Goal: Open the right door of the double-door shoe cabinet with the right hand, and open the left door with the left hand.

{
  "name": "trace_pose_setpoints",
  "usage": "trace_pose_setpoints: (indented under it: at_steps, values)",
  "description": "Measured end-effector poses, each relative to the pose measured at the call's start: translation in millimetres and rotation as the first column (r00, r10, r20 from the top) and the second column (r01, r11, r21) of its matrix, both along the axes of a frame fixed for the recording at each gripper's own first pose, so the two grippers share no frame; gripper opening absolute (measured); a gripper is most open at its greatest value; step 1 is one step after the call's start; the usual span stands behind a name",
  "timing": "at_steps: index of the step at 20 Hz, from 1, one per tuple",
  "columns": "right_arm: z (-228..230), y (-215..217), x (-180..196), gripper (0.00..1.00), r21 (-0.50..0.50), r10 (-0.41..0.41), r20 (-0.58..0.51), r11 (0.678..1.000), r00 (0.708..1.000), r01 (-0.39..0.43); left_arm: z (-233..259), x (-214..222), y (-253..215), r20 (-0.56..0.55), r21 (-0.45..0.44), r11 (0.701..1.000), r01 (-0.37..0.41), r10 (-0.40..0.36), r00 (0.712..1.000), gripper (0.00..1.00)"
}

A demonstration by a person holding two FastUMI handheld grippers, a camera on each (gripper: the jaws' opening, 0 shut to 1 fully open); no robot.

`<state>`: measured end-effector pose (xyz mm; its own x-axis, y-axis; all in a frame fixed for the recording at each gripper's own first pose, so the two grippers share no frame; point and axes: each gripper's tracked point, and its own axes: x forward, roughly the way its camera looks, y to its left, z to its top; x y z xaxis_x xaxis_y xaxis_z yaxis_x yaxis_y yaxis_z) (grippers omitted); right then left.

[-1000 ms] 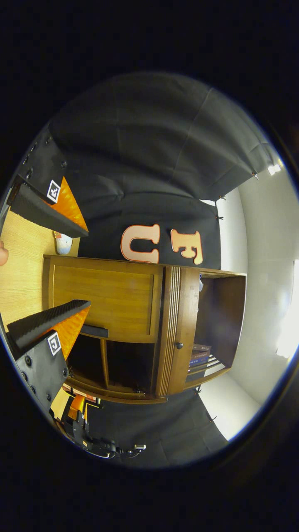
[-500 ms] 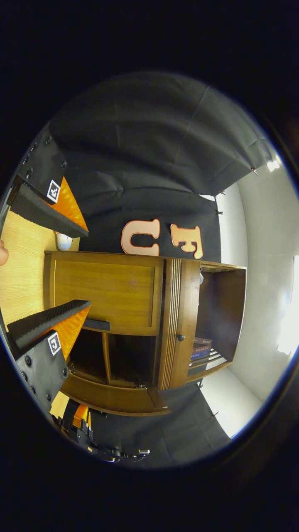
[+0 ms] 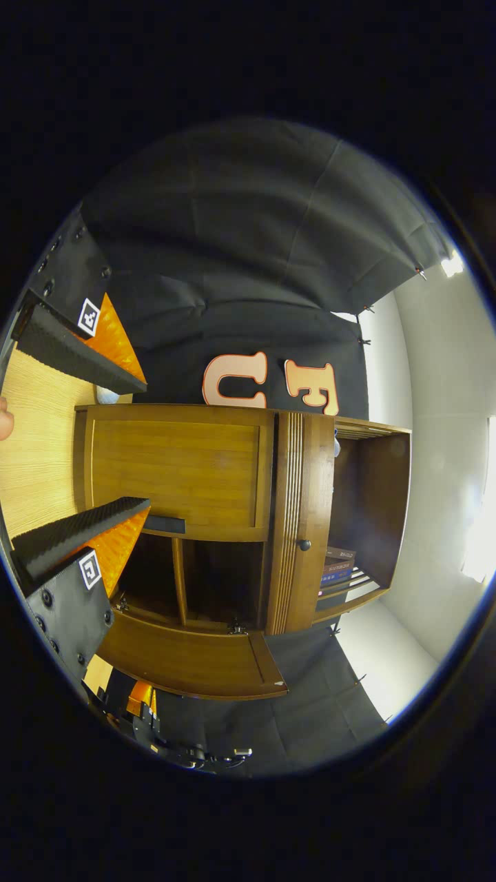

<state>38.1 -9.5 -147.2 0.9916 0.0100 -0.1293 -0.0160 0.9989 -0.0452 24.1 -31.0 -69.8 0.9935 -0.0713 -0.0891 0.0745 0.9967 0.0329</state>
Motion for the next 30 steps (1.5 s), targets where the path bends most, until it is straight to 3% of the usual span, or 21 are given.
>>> trace_pose_setpoints:
  at_steps: [5,10,12,20,21,24,26,29,30]
  values:
    - [0.5,-17.8,0.1,0.02,0.002,-0.005,0.003,1.0,1.0,0.005,-7.2,5.1,-14.3,-0.019,-0.002,1.0,0.013,-0.013,1.0,0.95]
    - [0.2,-44.8,1.1,0.02,0.005,-0.032,0.009,0.999,0.999,0.032,-14.7,11.1,-27.6,-0.032,0.005,1.0,0.023,-0.023,0.999,0.99]
    - [-0.1,-55.5,1.6,0.02,0.003,-0.041,0.01,0.999,0.999,0.041,-16.0,14.3,-33.1,-0.036,0.009,1.0,0.027,-0.027,0.999,0.94]
    - [1.7,-79.8,4.5,0.01,0.039,-0.027,0.01,0.999,1.0,0.026,-23.8,30.8,-50.8,-0.05,0.004,1.0,0.028,-0.027,0.998,0.99]
    - [2.1,-81.3,4.8,0.01,0.043,-0.026,0.011,0.999,1.0,0.025,-24.3,32.6,-54.1,-0.051,0.006,1.0,0.03,-0.029,0.998,0.94]
    - [1.7,-86.5,3.0,0.01,0.041,-0.028,0.009,0.999,1.0,0.028,-26.0,39.0,-63.7,-0.049,0.011,0.999,0.038,-0.038,0.998,0.99]
    - [1.6,-94.8,0.3,0.02,0.038,-0.044,0.012,0.998,0.999,0.044,-28.3,43.2,-69.2,-0.05,0.012,0.999,0.044,-0.043,0.998,0.99]
    - [-1.6,-119.6,-10.5,0.1,0.027,-0.109,0.012,0.994,0.994,0.109,-33.6,51.7,-79.4,-0.056,0.006,0.999,0.054,-0.053,0.997,0.94]
    - [-1.7,-124.2,-12.9,0.02,0.029,-0.123,0.015,0.992,0.992,0.122,-36.5,57.1,-82.4,-0.059,0.004,0.998,0.055,-0.055,0.997,0.94]
